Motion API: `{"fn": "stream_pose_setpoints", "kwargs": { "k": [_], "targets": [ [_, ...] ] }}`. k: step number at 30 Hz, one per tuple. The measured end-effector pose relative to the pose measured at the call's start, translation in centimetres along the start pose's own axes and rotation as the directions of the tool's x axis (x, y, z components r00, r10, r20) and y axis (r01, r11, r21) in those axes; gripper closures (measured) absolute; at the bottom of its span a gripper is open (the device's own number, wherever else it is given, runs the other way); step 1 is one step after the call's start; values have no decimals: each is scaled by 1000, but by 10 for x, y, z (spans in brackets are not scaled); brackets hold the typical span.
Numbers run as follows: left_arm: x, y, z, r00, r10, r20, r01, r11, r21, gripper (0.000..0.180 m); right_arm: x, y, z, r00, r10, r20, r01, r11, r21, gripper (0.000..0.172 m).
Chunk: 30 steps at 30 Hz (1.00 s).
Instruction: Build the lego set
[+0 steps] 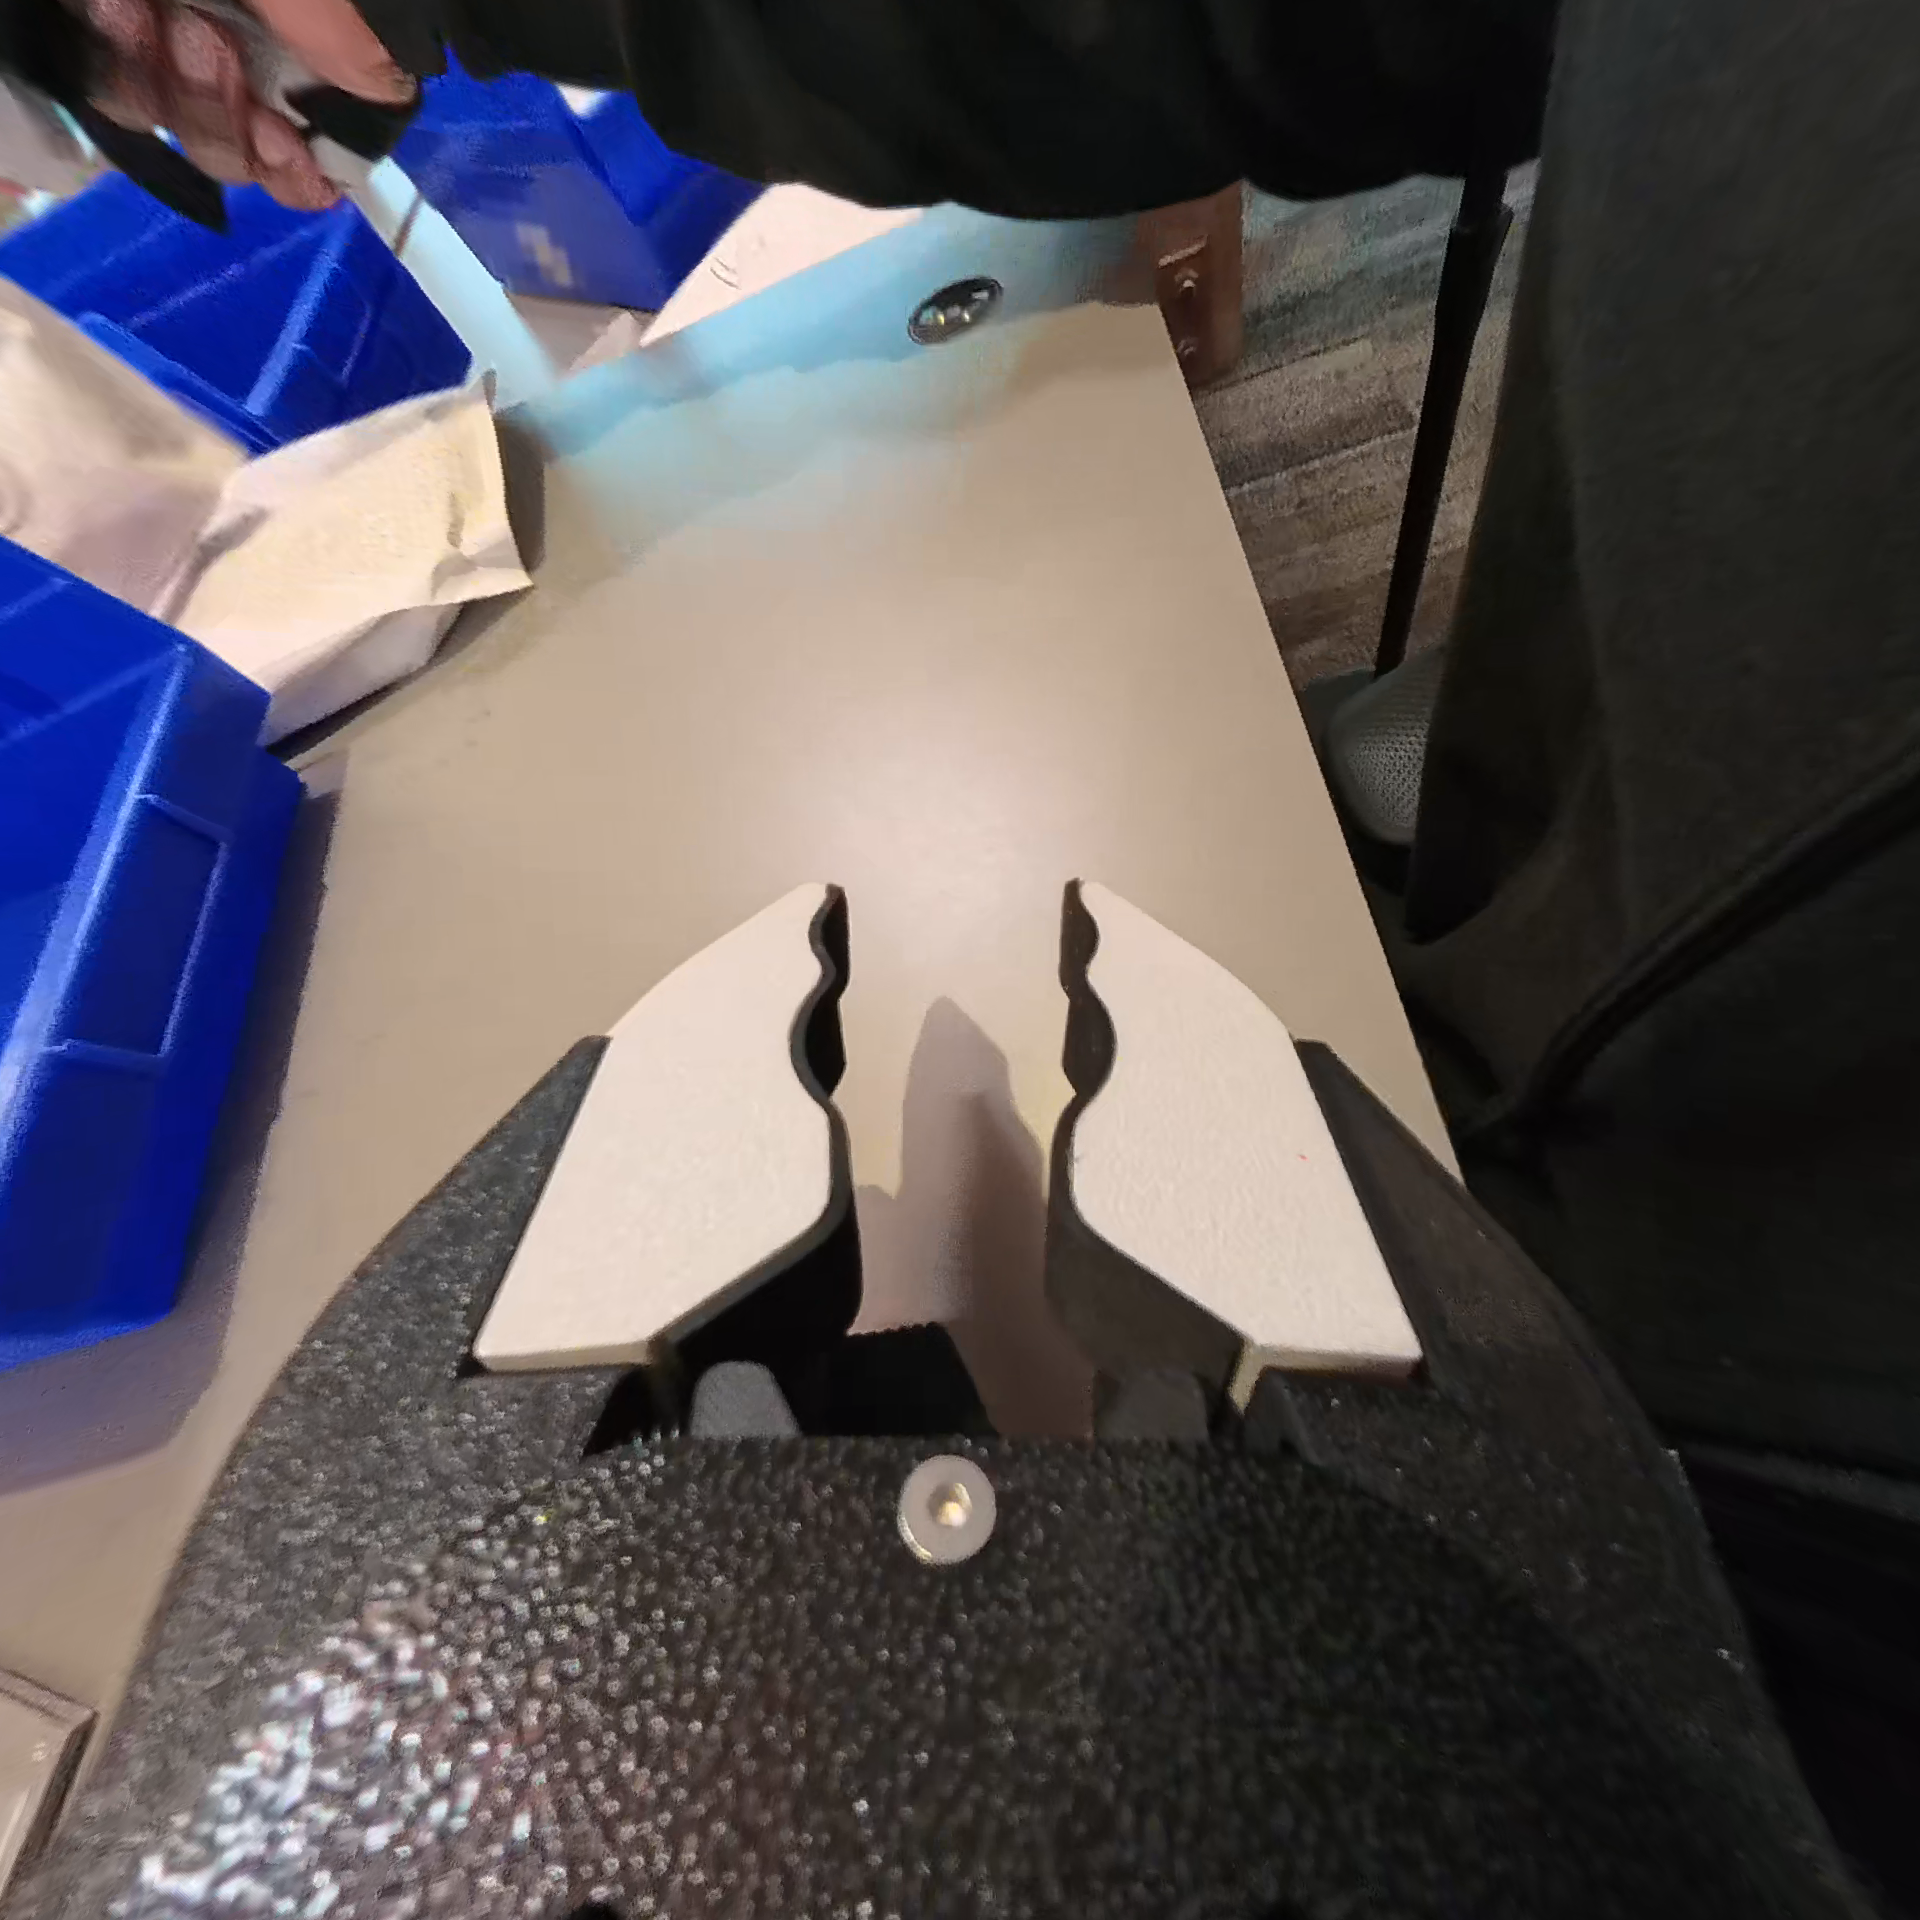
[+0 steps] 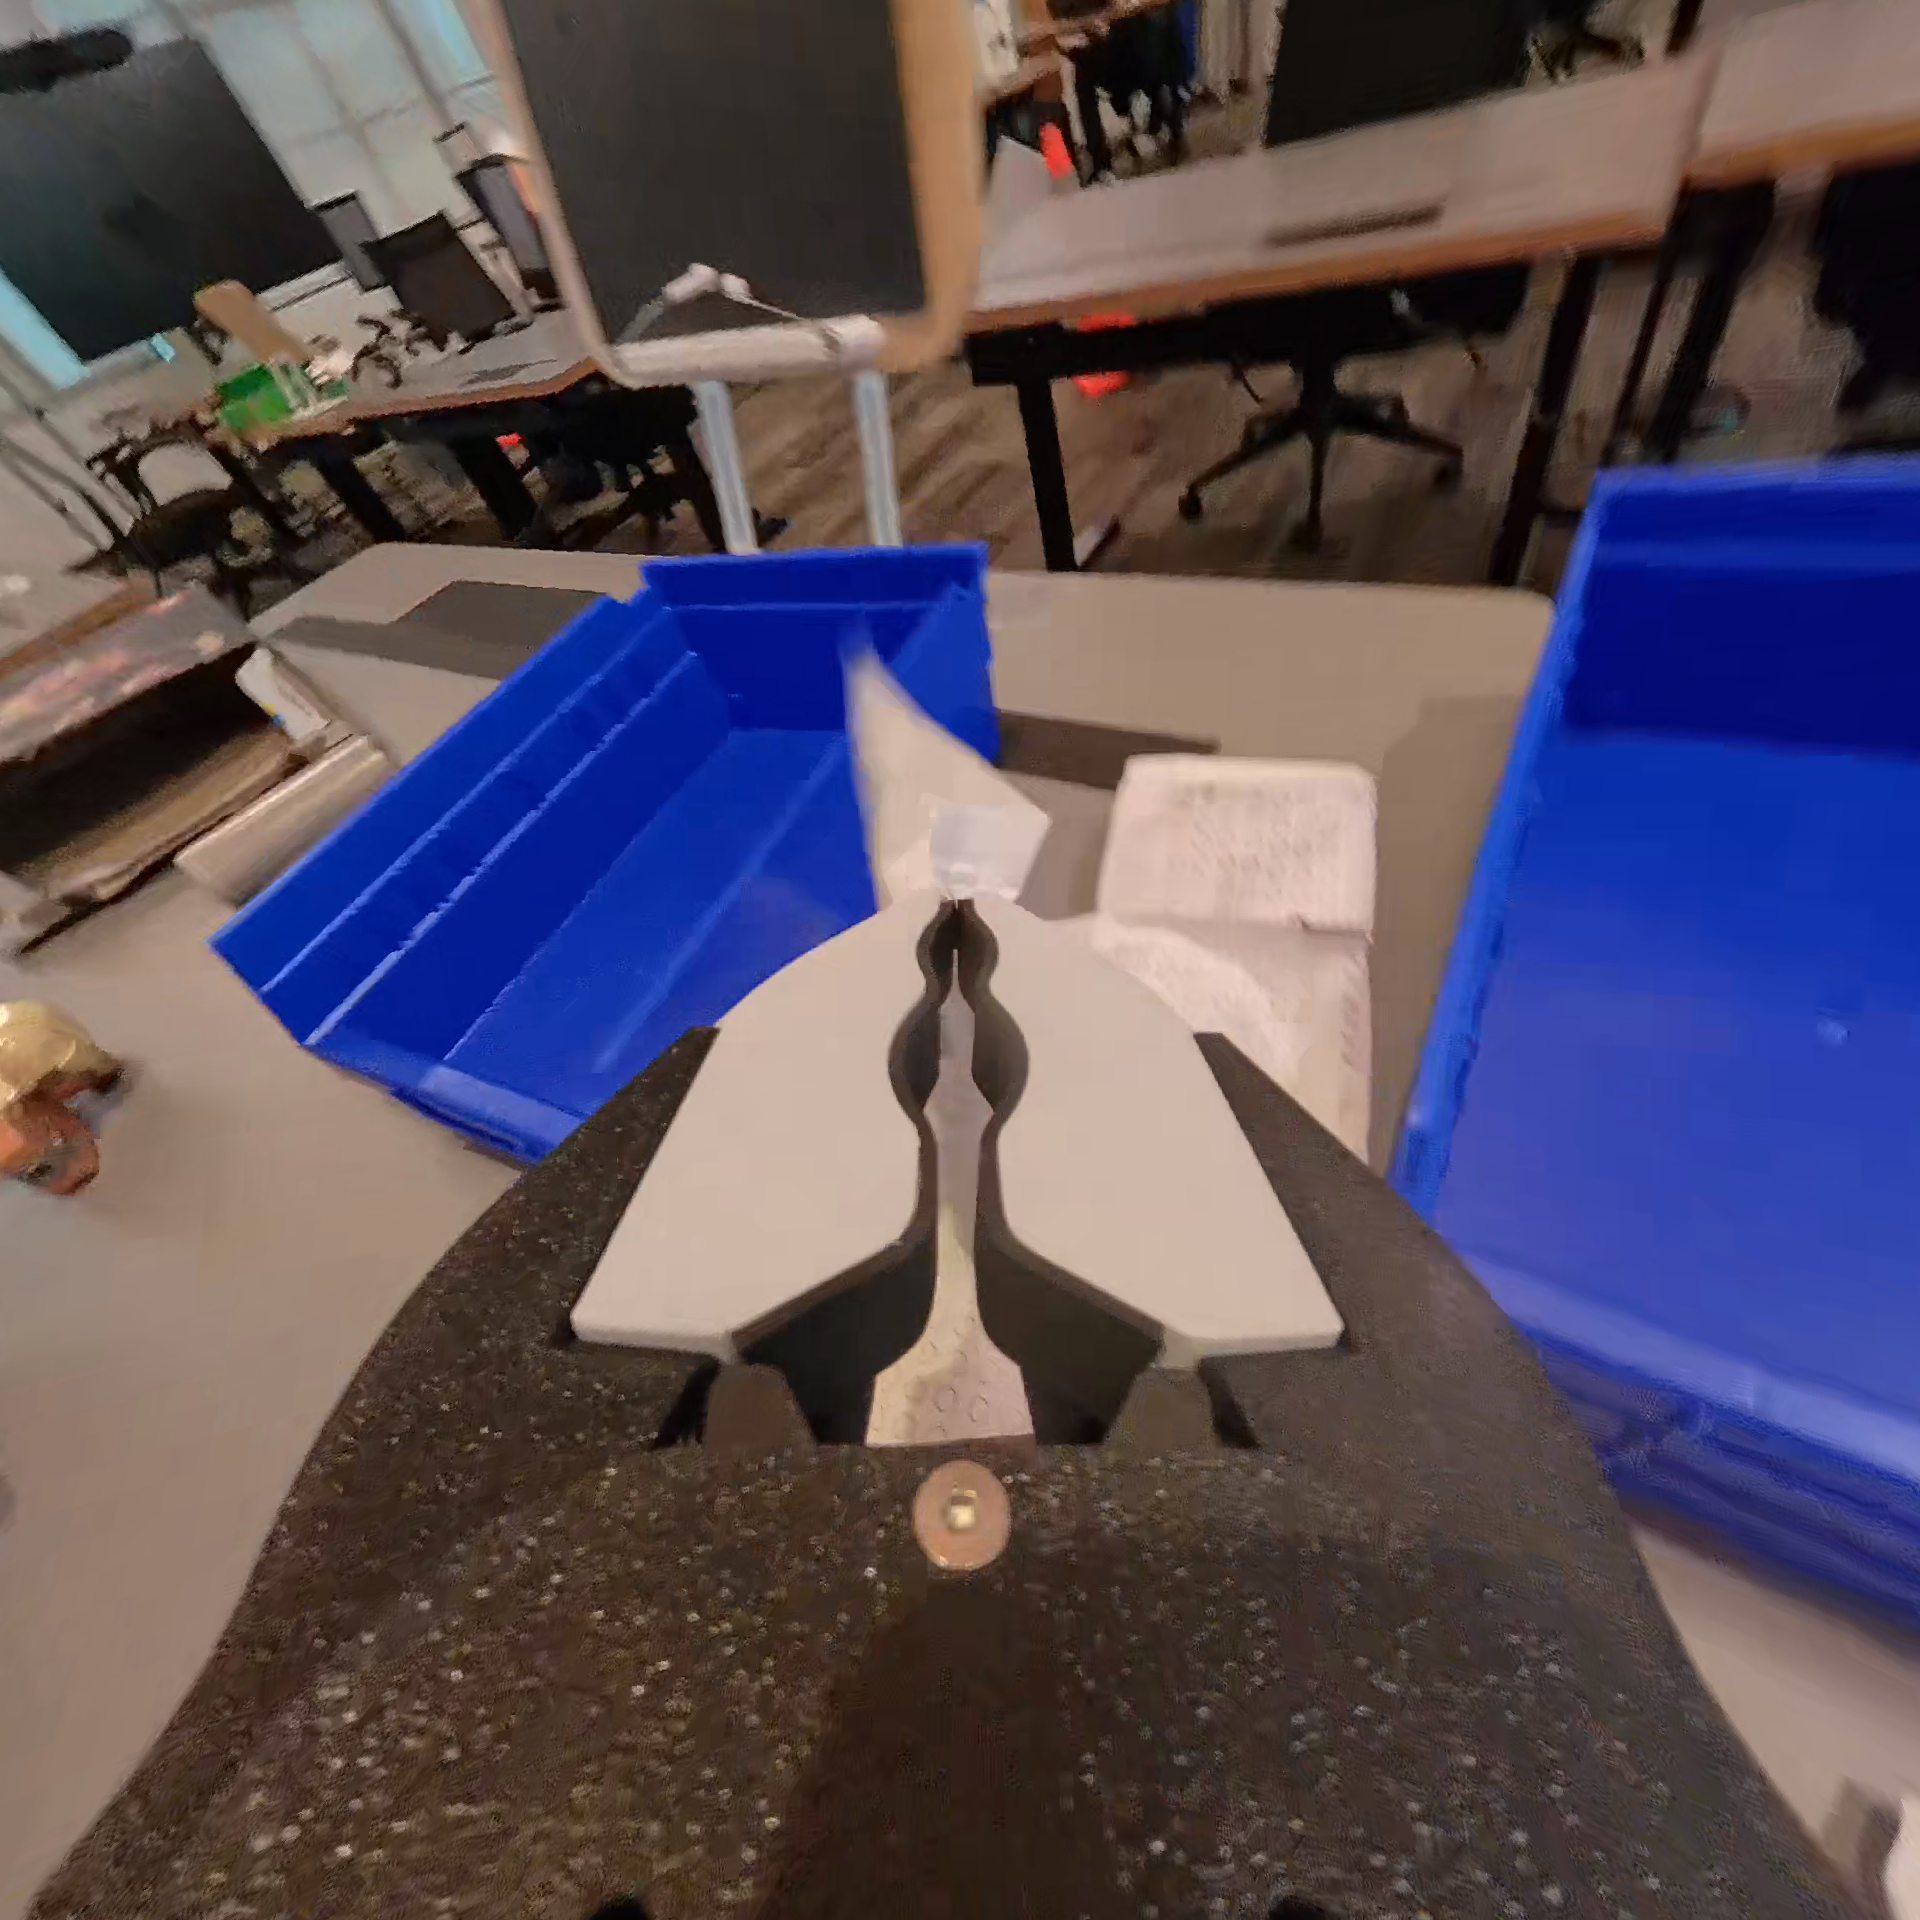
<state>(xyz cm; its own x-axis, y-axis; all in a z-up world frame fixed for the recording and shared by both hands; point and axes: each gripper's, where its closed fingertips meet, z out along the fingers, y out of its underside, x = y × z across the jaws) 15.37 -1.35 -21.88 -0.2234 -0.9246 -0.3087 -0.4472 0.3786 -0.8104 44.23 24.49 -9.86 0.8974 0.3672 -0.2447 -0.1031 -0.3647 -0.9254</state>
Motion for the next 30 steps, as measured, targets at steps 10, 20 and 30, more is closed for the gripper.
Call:
{"fn": "stream_pose_setpoints", "kwargs": {
  "k": [10, 20, 30],
  "targets": [
    [-10, -4, -18, 994, -49, 102, 42, 996, 73, 143, -150, -38, -17, 946, -270, 180, 286, 956, -71, 172],
    [-62, -25, -64, 904, -285, 318, 225, 951, 211, 128, -310, 19, -17, 900, -168, 402, 186, 983, -4, 172],
    [-65, 7, -81, 811, -442, 384, 396, 897, 197, 121, -404, 107, 0, 826, 17, 563, 46, 994, -97, 172]
  ]
}}
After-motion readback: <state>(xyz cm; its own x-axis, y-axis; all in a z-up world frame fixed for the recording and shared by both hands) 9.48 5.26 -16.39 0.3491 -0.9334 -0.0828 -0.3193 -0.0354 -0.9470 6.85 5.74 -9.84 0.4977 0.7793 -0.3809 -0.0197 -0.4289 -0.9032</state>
